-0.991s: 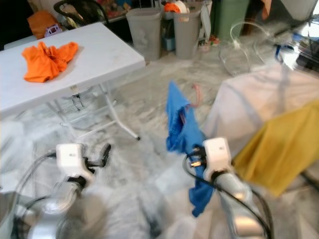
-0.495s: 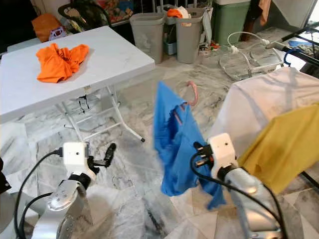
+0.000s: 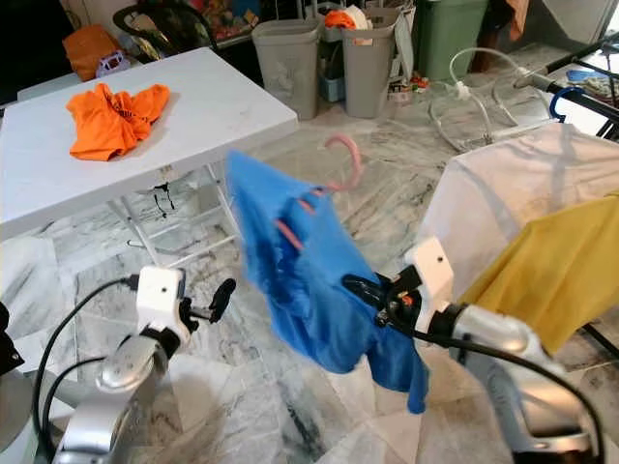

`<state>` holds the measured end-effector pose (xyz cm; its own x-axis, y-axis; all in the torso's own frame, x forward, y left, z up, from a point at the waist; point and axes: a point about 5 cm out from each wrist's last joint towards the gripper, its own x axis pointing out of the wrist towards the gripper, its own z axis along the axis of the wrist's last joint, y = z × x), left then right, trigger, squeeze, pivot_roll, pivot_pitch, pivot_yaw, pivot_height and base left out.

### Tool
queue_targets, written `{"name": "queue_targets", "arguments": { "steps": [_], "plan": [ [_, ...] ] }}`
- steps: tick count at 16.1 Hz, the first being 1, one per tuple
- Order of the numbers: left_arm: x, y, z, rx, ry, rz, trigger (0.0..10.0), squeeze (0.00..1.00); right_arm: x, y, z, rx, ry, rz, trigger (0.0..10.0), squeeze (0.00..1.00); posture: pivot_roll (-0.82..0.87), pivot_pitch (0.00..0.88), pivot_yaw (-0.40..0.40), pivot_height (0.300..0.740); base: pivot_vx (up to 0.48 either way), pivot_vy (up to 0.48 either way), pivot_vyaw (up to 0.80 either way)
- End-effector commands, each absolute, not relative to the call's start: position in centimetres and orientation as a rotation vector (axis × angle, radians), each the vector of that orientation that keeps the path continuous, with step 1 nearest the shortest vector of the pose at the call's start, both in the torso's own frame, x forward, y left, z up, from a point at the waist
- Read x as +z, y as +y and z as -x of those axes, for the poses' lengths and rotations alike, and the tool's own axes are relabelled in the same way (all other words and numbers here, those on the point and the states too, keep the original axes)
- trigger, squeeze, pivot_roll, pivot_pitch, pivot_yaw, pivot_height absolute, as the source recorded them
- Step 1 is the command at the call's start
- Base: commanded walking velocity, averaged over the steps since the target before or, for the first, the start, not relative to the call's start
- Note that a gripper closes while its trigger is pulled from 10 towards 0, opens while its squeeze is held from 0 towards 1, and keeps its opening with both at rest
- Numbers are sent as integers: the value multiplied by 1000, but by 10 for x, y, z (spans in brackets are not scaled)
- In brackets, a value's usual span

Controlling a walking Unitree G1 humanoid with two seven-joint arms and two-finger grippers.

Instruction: Hang hanger

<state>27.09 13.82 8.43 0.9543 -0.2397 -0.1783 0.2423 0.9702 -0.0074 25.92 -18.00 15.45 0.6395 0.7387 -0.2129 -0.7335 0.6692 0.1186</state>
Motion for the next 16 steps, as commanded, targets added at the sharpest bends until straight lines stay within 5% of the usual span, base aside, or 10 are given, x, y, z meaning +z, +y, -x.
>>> {"name": "queue_targets", "arguments": {
  "steps": [1,8,9,10,16],
  "plan": [
    [82,140,-275,-246,186,-37,10000,0,178,-171,-256,938,190,-50,10000,0,-142,0,109,740,0,0,0],
    [89,119,-294,-284,71,-4,10000,0,198,-173,-232,1099,254,-58,10000,0,-190,0,120,740,0,0,0],
    [90,119,-294,-290,48,-4,5608,0,199,-174,-228,1118,270,-62,10000,0,-190,0,120,740,0,0,0],
    [89,119,-294,-294,41,5,0,0,199,-174,-225,1136,284,-60,10000,0,-194,0,122,740,0,0,0],
    [86,112,-297,-320,17,68,0,0,199,-180,-218,1136,326,-29,10000,0,-221,2,125,740,0,0,0]
  ]
}}
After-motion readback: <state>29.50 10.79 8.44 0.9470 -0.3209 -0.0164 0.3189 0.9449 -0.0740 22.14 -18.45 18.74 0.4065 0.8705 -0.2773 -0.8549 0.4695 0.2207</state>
